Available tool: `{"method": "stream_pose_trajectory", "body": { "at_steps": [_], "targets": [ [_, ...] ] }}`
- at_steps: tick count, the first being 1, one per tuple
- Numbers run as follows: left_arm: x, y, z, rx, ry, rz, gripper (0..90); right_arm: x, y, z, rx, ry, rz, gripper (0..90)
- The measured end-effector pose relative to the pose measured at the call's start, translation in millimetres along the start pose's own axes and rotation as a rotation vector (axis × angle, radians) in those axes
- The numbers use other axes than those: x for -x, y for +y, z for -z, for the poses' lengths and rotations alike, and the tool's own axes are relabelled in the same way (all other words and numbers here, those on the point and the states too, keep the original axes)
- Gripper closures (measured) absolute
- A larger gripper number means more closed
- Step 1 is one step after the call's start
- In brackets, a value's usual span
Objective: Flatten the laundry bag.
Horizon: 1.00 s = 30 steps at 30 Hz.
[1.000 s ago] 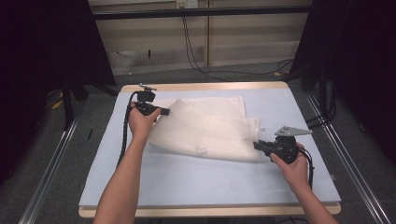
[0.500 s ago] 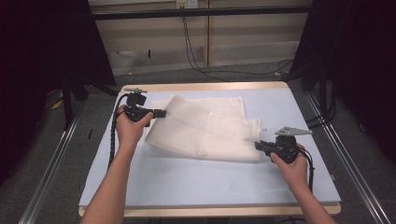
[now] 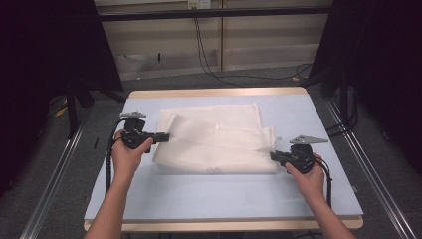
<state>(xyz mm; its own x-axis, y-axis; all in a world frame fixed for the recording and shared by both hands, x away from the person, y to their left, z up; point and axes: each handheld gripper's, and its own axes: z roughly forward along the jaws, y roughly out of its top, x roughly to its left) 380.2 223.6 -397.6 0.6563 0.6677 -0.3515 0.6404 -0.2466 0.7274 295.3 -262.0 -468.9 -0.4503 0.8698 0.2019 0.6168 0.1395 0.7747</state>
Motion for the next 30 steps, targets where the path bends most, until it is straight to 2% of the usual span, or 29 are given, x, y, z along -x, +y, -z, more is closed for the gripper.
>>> {"method": "stream_pose_trajectory", "body": {
  "at_steps": [4, 13, 19, 20, 24, 30],
  "targets": [
    [-2.4, -9.7, 2.0, -0.002, -0.002, 0.006, 85.0, -0.7, -0.5, -0.5, -0.006, -0.001, 0.005, 82.2],
    [-6.3, -44.2, 9.9, -0.002, -0.002, 0.040, 85.3, -1.8, -5.0, -2.8, -0.021, -0.004, 0.005, 82.0],
    [-13.7, -68.0, 13.1, -0.003, -0.011, 0.091, 85.3, -3.8, -6.6, -3.0, -0.034, 0.002, 0.008, 81.7],
    [-14.7, -71.1, 13.4, -0.006, -0.009, 0.088, 85.3, -4.2, -6.8, -2.7, -0.038, 0.004, 0.007, 81.6],
    [-15.3, -79.2, 12.8, -0.034, -0.005, 0.100, 85.3, -3.9, -8.1, -3.4, -0.054, 0.014, 0.014, 81.4],
    [-12.4, -84.4, 14.3, -0.045, -0.004, 0.098, 85.3, -4.6, -11.6, 0.0, -0.064, 0.031, 0.013, 81.4]
  ]
}}
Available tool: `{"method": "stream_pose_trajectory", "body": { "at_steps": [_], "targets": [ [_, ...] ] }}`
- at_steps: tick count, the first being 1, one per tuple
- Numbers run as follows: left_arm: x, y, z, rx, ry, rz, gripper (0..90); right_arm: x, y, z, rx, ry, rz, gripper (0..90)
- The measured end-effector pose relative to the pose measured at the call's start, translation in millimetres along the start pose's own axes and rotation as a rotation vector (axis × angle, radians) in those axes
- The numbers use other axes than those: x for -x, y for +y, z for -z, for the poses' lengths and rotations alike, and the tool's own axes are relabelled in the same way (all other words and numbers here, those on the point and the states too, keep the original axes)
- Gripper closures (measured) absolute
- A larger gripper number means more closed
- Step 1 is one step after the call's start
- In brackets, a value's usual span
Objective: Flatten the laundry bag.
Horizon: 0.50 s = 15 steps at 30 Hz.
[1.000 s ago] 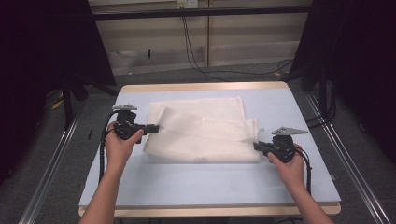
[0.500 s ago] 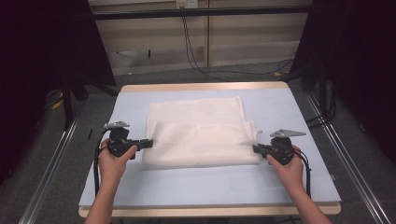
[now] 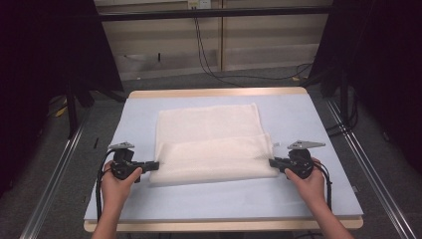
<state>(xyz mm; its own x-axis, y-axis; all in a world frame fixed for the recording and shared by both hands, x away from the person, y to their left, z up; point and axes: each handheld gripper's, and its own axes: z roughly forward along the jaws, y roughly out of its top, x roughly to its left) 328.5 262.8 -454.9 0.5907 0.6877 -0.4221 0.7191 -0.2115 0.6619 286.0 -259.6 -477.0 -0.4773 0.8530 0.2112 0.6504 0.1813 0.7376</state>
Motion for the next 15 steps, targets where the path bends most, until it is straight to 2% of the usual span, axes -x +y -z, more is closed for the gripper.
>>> {"method": "stream_pose_trajectory", "body": {
  "at_steps": [2, 9, 13, 15],
  "targets": [
    [1.8, -3.7, 0.8, 0.002, 0.002, 0.009, 85.3, -0.1, -1.7, 1.6, 0.000, 0.008, 0.004, 81.6],
    [8.5, -14.4, 2.8, -0.011, 0.014, -0.012, 85.2, -2.5, -9.9, 13.7, -0.028, 0.052, 0.013, 81.5],
    [8.9, -18.1, 3.6, -0.002, 0.004, -0.003, 85.0, -6.1, -16.5, 19.3, -0.017, 0.063, 0.049, 81.3],
    [8.8, -19.1, 4.3, 0.000, 0.002, -0.007, 84.9, -6.2, -20.9, 22.4, -0.007, 0.074, 0.052, 80.6]
  ]
}}
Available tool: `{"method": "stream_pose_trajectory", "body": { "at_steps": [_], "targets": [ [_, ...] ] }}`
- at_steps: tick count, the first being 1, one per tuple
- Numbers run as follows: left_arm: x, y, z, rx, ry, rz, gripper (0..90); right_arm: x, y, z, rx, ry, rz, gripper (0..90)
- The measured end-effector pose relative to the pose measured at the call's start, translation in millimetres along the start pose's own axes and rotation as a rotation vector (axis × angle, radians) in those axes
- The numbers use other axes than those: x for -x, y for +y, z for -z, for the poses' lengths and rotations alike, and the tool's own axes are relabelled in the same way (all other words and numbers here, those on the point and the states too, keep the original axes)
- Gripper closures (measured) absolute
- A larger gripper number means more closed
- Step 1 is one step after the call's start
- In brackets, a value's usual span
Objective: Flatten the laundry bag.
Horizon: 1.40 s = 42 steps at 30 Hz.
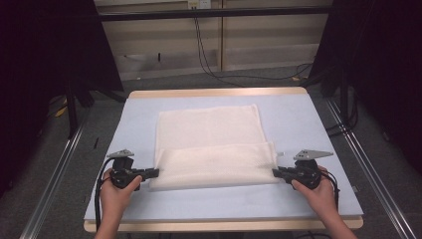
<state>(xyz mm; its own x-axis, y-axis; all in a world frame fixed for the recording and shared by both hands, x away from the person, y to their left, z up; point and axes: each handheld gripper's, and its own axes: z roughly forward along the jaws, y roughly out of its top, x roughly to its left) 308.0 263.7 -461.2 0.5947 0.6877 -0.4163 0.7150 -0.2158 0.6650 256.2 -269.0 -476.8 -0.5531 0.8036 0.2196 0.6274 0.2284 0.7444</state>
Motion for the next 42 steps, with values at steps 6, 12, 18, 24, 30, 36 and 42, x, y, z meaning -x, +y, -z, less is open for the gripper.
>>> {"method": "stream_pose_trajectory", "body": {
  "at_steps": [6, 12, 18, 24, 30, 36, 42],
  "targets": [
    [2.3, -0.6, 1.6, 0.000, -0.006, -0.011, 84.8, -1.1, -5.9, 8.7, 0.028, 0.010, 0.009, 71.0],
    [1.4, -1.2, 1.8, -0.001, -0.007, -0.011, 84.8, 3.0, -9.6, 23.1, 0.022, -0.003, 0.018, 58.0],
    [2.2, 0.3, 1.1, -0.001, 0.001, -0.012, 84.8, 15.0, -12.0, 33.5, 0.055, -0.050, -0.021, 71.4],
    [2.7, 0.0, 1.2, 0.005, -0.002, -0.003, 84.8, 25.0, 1.9, 20.8, 0.070, -0.079, -0.049, 77.9],
    [1.4, -0.2, 0.5, 0.004, -0.008, -0.001, 84.7, 22.7, 17.5, 7.6, 0.061, -0.104, -0.029, 77.7],
    [-1.5, -1.7, -1.9, -0.009, -0.004, 0.002, 84.6, 23.1, 23.6, -17.2, 0.016, -0.090, -0.044, 63.0],
    [-2.6, -2.8, -5.0, -0.016, 0.011, 0.002, 83.2, 20.0, 24.0, -32.5, -0.028, -0.090, -0.045, 66.5]
  ]
}}
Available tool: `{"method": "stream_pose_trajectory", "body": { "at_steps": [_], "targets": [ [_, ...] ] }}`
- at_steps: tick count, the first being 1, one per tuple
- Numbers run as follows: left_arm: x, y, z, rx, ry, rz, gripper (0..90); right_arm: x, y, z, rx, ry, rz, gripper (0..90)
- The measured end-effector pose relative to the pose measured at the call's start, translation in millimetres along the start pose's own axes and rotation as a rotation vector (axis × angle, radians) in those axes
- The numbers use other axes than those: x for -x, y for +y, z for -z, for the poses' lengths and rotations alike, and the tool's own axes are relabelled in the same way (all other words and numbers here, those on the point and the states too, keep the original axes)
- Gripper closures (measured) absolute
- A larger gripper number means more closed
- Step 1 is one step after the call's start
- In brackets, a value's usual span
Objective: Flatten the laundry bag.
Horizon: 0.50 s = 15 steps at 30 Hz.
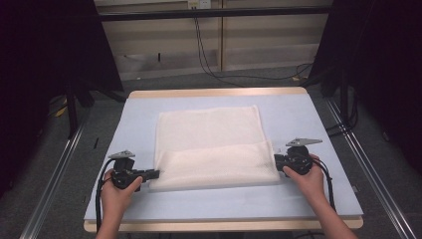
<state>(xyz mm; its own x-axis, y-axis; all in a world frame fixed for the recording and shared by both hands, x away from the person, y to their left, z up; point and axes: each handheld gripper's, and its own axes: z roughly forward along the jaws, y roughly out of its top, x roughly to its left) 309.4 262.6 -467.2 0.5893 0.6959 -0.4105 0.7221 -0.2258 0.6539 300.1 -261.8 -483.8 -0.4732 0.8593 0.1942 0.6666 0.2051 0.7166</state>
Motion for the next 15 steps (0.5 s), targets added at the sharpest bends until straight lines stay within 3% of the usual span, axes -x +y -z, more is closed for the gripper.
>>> {"method": "stream_pose_trajectory", "body": {
  "at_steps": [2, 6, 9, 11, 13, 15],
  "targets": [
    [-0.1, -0.3, -1.0, -0.006, 0.013, -0.008, 81.3, -1.6, -1.2, -2.1, -0.001, 0.000, 0.007, 73.3],
    [0.0, -1.3, -4.5, -0.018, 0.061, 0.014, 74.8, -3.7, -1.1, -2.8, -0.006, 0.009, 0.016, 79.8],
    [-1.1, -2.0, -3.9, -0.008, 0.131, 0.016, 58.8, -5.4, -1.0, -2.4, -0.012, 0.004, 0.018, 82.5],
    [-2.1, -3.5, -6.4, -0.025, 0.142, 0.029, 52.0, -6.3, -0.4, -3.0, -0.011, 0.001, 0.030, 83.2],
    [-1.7, -2.5, -7.1, -0.019, 0.148, 0.055, 50.9, -7.1, -0.1, -3.1, -0.014, -0.003, 0.028, 83.5],
    [-1.1, -1.3, -7.9, -0.033, 0.148, 0.041, 51.2, -7.2, 0.0, -3.1, -0.015, -0.002, 0.027, 83.8]
  ]
}}
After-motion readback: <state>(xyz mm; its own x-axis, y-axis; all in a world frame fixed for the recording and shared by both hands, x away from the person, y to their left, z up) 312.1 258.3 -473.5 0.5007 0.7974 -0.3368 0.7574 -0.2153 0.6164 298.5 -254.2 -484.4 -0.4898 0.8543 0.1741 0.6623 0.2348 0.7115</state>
